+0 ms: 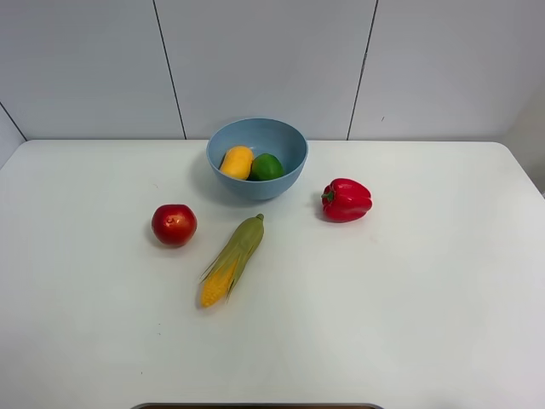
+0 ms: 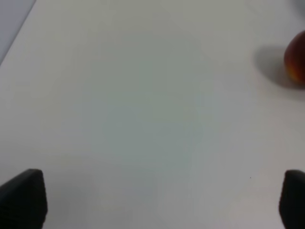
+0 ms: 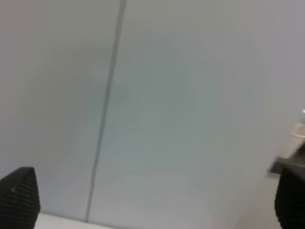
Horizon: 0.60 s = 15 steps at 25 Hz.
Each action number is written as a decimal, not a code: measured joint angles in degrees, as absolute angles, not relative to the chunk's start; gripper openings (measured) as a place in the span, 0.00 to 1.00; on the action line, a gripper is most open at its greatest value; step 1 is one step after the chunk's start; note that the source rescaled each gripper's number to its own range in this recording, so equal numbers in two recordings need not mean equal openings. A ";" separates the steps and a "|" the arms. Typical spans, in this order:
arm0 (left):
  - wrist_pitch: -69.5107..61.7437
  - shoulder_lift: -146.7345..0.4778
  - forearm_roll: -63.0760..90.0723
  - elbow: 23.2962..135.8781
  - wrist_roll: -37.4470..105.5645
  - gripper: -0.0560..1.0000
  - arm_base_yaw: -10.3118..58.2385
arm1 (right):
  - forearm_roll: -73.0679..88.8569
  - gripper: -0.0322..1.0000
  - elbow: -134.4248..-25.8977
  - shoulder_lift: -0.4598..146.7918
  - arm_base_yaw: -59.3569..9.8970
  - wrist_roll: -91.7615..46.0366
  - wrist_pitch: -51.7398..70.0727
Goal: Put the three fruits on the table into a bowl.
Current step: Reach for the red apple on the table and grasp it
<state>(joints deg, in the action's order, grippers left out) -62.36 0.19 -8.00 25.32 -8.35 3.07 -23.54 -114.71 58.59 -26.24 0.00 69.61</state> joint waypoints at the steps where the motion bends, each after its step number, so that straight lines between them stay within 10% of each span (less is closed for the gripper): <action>1: -62.36 0.19 -8.00 25.32 -8.35 1.00 3.07 | -23.16 1.00 -114.71 57.22 -24.88 0.00 69.79; 15: -62.36 0.19 -8.00 25.32 -8.35 1.00 3.07 | -16.47 1.00 -98.49 38.45 -9.02 -0.88 69.80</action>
